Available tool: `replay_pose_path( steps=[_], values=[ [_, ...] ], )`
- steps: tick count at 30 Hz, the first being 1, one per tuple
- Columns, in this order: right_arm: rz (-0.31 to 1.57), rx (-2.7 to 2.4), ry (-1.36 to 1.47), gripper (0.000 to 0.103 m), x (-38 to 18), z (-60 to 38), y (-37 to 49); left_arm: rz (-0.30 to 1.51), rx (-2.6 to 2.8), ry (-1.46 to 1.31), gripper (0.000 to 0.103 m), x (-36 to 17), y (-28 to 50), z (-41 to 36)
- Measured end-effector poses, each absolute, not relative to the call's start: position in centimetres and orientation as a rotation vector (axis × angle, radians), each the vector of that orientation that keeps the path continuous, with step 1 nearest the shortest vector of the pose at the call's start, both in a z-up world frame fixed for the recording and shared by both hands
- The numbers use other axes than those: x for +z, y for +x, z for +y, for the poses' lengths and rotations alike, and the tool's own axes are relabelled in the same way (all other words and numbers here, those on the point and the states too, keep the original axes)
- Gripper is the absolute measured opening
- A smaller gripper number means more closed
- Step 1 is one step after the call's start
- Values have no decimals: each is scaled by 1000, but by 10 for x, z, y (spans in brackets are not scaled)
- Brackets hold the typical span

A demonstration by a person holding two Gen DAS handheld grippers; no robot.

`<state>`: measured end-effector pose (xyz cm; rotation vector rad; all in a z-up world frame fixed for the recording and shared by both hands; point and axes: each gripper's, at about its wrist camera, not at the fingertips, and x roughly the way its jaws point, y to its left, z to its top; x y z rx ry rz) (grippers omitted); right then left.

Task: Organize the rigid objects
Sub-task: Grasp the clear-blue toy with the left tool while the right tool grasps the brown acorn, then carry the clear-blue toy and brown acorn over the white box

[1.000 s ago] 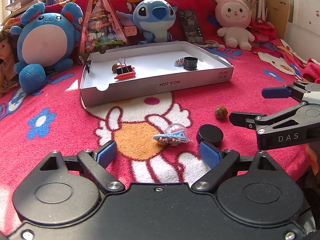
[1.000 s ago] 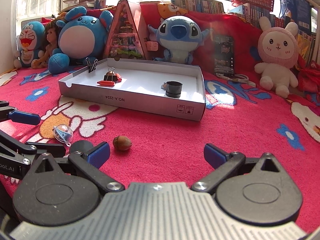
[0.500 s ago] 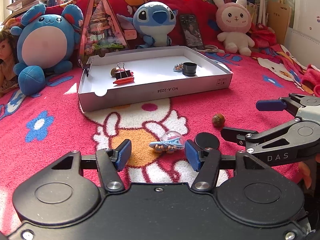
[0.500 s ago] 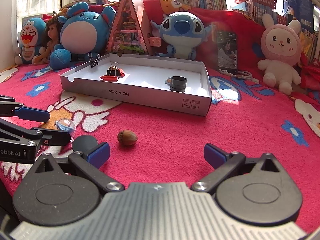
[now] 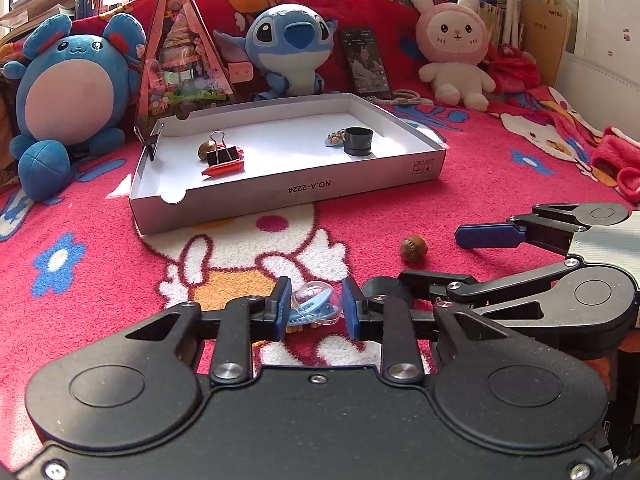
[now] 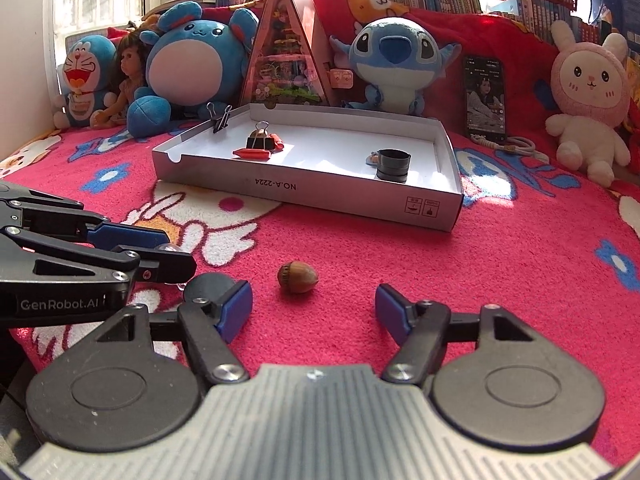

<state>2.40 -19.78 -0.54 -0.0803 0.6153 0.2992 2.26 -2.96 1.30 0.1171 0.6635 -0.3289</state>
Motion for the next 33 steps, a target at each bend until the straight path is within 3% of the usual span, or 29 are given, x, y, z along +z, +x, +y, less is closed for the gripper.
replay_pose_path(
  steps=[9, 12, 33],
  values=[
    [620, 304, -55, 35, -2, -195, 29, 637, -310, 71, 26, 30, 25, -16],
    [621, 299, -59, 28, -1, -193, 30, 636, -294, 63, 26, 33, 28, -12],
    [633, 225, -67, 26, 4, -192, 37, 652, -252, 19, 26, 33, 47, -7]
  ],
)
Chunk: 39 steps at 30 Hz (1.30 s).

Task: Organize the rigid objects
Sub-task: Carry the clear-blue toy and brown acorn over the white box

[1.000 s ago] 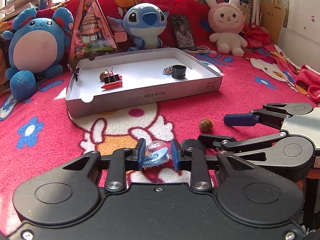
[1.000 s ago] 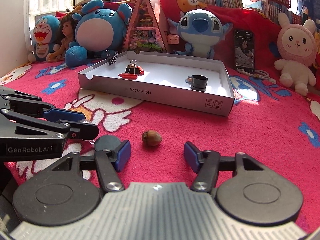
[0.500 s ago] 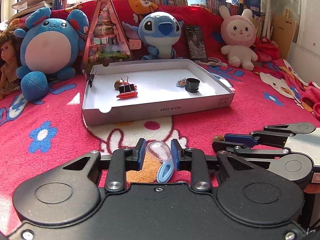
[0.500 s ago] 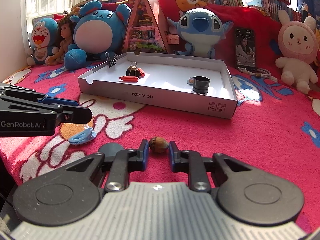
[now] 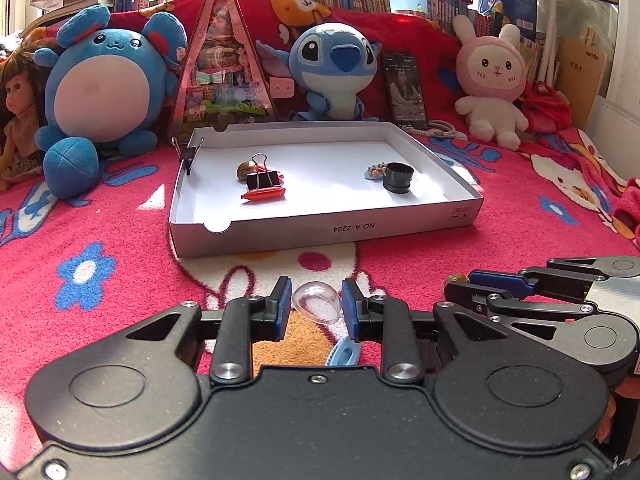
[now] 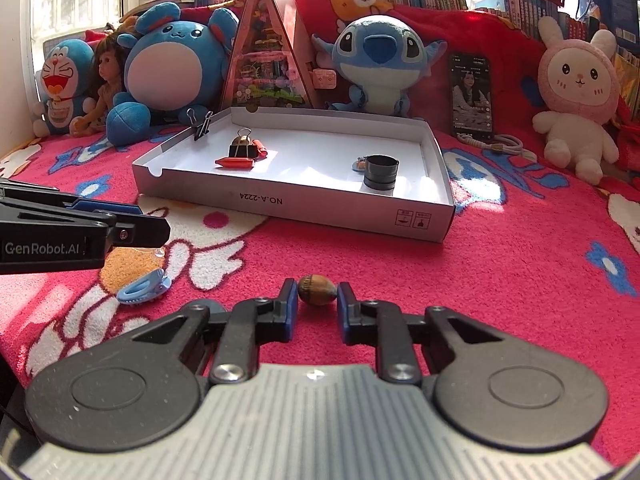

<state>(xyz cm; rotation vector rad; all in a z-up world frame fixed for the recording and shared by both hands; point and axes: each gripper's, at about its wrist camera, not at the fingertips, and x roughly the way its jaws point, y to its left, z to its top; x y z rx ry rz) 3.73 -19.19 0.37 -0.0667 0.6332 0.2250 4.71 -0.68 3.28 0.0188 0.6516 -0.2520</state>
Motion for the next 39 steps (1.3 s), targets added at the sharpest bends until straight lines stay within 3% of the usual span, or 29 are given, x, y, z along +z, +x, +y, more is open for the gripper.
replay_pose_path(
  steps=[24, 25, 26, 29, 30, 33, 39],
  values=[
    [640, 172, -33, 21, 10, -200, 58, 659, -229, -16, 26, 41, 76, -3],
    [640, 176, -26, 23, 8, -201, 57, 662, -229, -15, 26, 40, 75, -3],
    [640, 184, -15, 31, 6, -202, 56, 666, -228, -14, 26, 39, 75, -3],
    [638, 185, -9, 36, 1, -203, 53, 679, -229, -20, 26, 36, 74, -2],
    [639, 185, -7, 45, 0, -204, 52, 681, -228, -23, 26, 35, 74, -1],
    [645, 189, 14, 55, -3, -206, 52, 682, -226, -24, 26, 35, 73, 1],
    [632, 172, 32, 62, -4, -208, 55, 685, -223, -11, 26, 30, 67, 0]
  ],
)
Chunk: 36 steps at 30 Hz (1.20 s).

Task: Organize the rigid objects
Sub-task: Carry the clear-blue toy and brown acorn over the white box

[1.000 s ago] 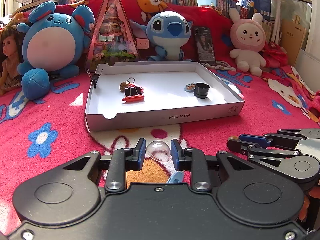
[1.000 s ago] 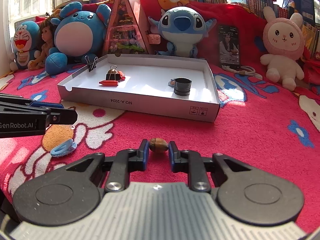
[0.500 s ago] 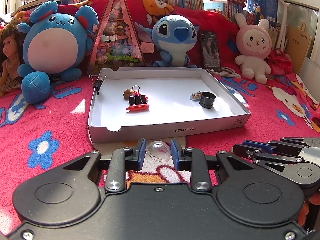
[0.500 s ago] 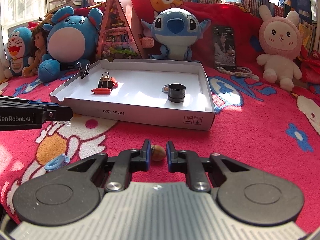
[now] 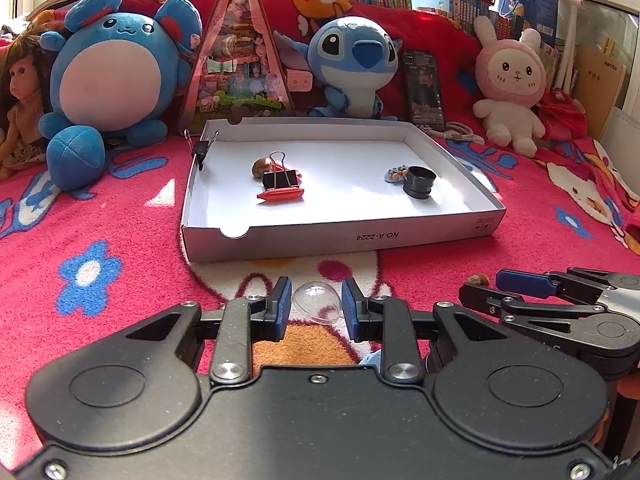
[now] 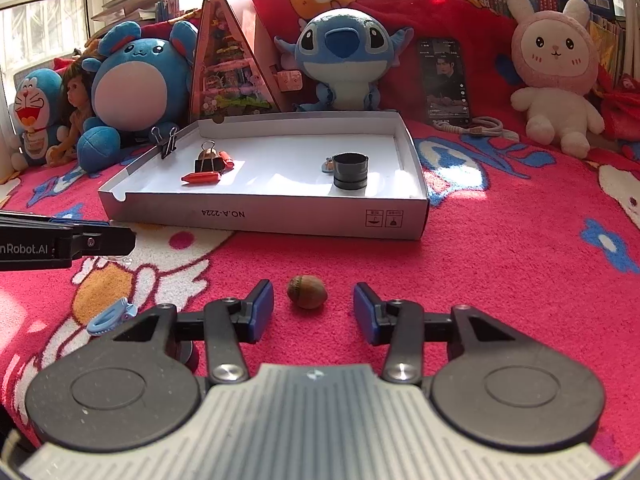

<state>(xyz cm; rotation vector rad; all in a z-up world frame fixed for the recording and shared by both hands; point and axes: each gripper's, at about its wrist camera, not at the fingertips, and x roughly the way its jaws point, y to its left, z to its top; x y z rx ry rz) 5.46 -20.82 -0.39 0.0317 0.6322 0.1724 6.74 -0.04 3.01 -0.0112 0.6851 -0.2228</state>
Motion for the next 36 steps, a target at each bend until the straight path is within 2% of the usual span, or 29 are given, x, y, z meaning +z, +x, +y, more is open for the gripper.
replay_pose_path(
  steps=[1, 3, 10, 11, 15, 18, 30, 36],
  values=[
    [622, 157, 30, 64, -5, -208, 55, 690, -225, -3, 26, 28, 66, -2],
    [580, 106, 14, 75, -7, -207, 52, 702, -228, 0, 26, 24, 65, -3],
    [584, 123, 31, 76, -11, -207, 50, 707, -228, -6, 26, 21, 62, -3],
    [587, 123, 32, 71, -11, -206, 50, 706, -228, -8, 26, 21, 63, -3],
    [598, 120, 29, 36, -9, -203, 49, 697, -216, -15, 26, 25, 66, -2],
    [616, 132, 46, 27, -5, -204, 52, 688, -206, -23, 26, 29, 69, -1],
    [567, 132, 50, 26, 29, -213, 73, 638, -221, -112, 26, 64, 110, 13],
    [597, 129, 62, 26, 43, -222, 107, 730, -259, -166, 26, 63, 153, 17]
  ],
)
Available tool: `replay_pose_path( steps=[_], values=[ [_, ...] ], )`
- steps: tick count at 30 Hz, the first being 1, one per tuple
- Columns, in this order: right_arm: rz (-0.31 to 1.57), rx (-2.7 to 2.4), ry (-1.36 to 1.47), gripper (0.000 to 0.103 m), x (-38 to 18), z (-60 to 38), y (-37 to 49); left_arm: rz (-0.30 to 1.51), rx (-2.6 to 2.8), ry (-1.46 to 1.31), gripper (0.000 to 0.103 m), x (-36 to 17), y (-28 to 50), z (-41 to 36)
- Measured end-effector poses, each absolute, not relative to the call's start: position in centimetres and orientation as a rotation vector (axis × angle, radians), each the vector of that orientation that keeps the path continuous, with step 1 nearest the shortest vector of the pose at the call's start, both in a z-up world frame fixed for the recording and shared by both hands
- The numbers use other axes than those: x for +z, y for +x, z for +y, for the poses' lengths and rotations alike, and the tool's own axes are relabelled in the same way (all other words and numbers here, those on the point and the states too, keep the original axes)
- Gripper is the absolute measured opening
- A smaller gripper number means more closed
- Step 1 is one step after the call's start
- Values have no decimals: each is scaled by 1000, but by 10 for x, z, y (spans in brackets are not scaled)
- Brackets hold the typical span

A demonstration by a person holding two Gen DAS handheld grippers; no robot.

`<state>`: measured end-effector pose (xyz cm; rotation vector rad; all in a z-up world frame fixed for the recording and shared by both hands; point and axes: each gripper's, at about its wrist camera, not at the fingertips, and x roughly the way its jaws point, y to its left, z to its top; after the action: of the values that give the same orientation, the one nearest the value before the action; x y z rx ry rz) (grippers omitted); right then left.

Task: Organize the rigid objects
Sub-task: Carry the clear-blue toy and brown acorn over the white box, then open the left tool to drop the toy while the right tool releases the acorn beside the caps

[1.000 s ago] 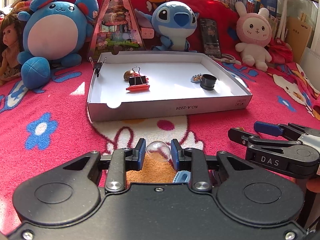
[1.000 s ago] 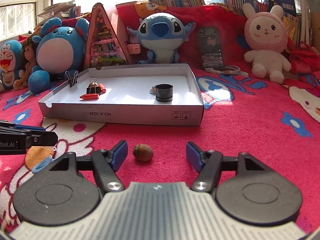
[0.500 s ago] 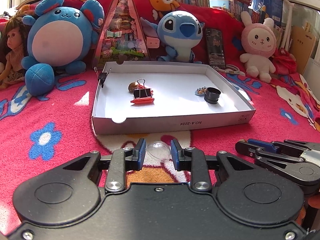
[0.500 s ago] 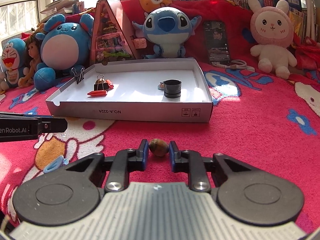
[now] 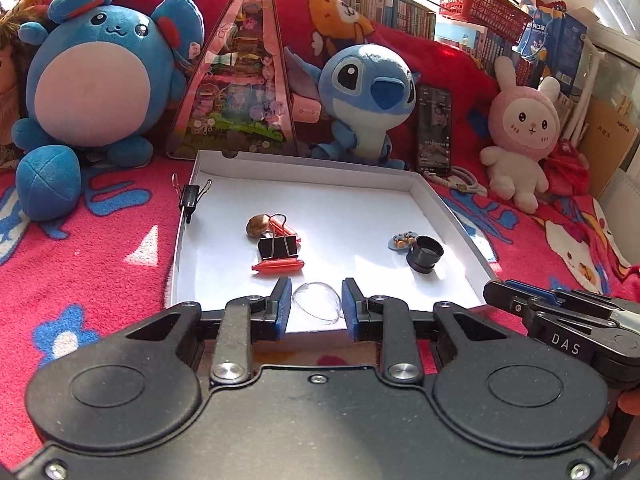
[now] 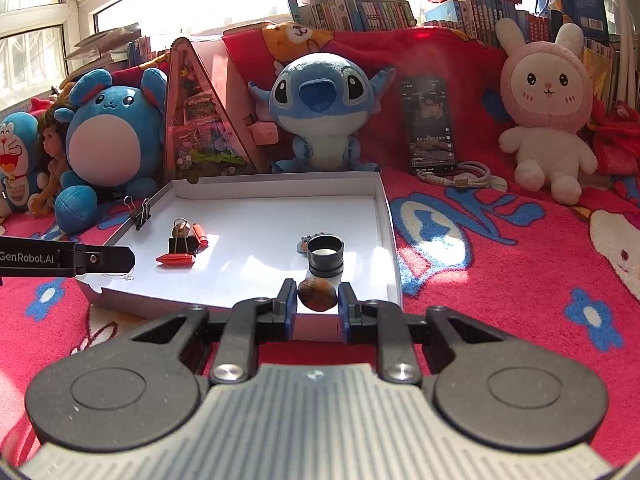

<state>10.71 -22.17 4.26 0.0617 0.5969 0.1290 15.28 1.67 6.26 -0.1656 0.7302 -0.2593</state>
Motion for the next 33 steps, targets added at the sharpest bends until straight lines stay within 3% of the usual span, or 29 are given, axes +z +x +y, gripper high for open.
replay_pose_path(
  steps=[12, 33],
  values=[
    [691, 107, 69, 26, 28, -225, 158, 825, -207, -185, 26, 33, 199, 14],
    [739, 93, 70, 26, 16, -223, 187, 802, -115, -183, 26, 17, 248, 11]
  ],
)
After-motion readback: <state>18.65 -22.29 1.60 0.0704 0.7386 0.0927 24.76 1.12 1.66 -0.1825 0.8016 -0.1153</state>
